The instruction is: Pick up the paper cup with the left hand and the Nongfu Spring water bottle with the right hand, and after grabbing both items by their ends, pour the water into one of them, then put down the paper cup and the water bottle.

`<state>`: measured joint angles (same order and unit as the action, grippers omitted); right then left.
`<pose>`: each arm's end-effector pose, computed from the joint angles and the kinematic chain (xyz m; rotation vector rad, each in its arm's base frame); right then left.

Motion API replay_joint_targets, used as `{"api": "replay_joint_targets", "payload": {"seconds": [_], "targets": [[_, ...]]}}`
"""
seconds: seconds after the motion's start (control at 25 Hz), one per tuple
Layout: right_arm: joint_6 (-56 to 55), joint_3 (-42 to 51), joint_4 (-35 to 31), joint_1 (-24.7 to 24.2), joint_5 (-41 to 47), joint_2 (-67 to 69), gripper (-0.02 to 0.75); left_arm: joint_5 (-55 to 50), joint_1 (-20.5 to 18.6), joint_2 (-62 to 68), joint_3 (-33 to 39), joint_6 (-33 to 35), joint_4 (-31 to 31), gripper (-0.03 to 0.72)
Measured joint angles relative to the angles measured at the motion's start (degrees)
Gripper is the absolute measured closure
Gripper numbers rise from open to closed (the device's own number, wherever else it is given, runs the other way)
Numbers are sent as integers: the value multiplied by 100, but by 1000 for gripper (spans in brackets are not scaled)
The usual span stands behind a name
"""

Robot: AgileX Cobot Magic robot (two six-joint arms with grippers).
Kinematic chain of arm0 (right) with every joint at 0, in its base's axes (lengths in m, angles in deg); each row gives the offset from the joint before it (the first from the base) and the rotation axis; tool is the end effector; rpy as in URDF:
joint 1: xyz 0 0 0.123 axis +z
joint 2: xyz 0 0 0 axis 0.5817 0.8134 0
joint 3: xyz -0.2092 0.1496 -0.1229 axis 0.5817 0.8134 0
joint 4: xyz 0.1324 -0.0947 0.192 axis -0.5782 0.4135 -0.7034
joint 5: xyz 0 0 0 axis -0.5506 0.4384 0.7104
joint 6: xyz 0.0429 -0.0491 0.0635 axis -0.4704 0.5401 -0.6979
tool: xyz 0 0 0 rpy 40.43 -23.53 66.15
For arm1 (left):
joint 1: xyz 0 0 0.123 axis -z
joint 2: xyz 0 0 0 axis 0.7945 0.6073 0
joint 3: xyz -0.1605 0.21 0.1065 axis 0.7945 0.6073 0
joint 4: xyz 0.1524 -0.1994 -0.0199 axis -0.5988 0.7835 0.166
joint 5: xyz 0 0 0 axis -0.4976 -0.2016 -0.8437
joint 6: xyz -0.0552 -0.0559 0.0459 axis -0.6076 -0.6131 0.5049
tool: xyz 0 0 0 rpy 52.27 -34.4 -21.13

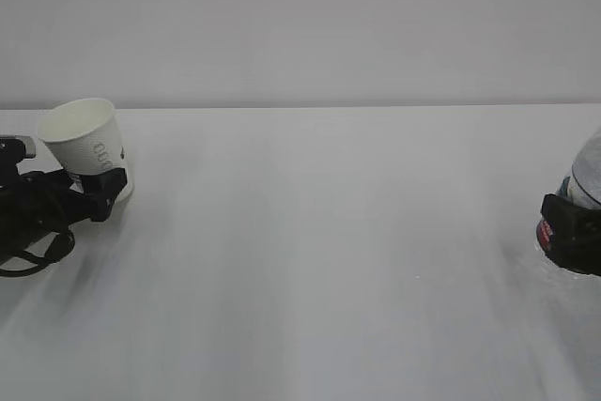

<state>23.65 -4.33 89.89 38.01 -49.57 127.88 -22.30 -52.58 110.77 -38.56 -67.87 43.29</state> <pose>0.2162 0.0118 0.1288 -0.0291 1.9159 0.0793 0.3355 -0.0224 0.0618 0.0371 1.8666 -0.3300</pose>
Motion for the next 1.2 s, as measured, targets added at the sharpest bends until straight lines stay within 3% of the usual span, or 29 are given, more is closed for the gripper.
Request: {"api": "replay_joint_targets", "payload": {"seconds": [1.2], "targets": [[8,0,0,0,-150,0,272,13,0,205,-127,0,-216,-5]]}}
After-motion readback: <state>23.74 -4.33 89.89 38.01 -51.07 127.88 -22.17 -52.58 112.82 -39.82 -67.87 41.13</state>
